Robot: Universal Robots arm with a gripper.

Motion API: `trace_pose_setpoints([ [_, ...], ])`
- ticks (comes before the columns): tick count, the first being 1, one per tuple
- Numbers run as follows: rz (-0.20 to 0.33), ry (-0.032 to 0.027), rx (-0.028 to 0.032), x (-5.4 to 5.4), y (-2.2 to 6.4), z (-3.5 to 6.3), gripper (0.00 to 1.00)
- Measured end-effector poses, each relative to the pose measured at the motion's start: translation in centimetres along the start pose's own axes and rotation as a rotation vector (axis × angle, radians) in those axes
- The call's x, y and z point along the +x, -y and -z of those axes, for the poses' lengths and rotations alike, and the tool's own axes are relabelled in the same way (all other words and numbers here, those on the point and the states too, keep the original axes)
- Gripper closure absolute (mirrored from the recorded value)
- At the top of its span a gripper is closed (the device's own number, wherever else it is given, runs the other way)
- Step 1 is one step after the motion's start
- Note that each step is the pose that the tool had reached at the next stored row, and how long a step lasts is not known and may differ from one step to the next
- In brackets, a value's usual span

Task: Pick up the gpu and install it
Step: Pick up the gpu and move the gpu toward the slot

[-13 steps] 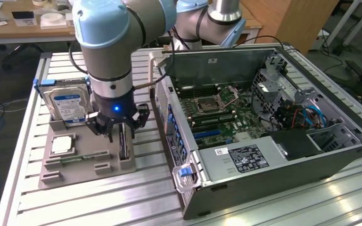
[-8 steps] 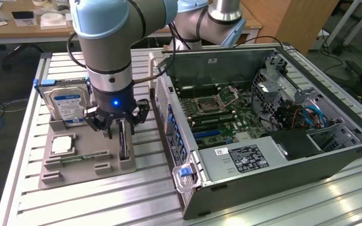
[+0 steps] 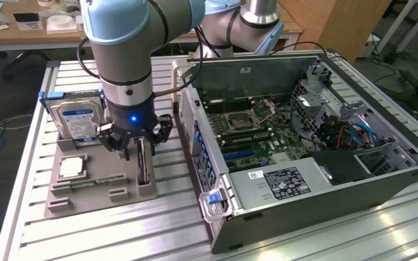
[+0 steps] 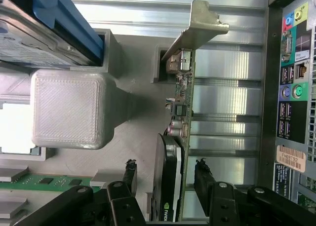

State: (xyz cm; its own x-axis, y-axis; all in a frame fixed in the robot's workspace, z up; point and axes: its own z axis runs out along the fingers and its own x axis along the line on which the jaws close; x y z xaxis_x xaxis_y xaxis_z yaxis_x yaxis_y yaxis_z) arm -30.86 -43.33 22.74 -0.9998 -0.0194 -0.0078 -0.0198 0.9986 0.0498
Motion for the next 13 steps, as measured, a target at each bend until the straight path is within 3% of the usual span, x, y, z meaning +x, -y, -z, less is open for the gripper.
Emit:
trace_pose_setpoints([
  [13, 0.0, -0.0001, 0.0001, 0.0, 0.0, -0.01, 0.41],
])
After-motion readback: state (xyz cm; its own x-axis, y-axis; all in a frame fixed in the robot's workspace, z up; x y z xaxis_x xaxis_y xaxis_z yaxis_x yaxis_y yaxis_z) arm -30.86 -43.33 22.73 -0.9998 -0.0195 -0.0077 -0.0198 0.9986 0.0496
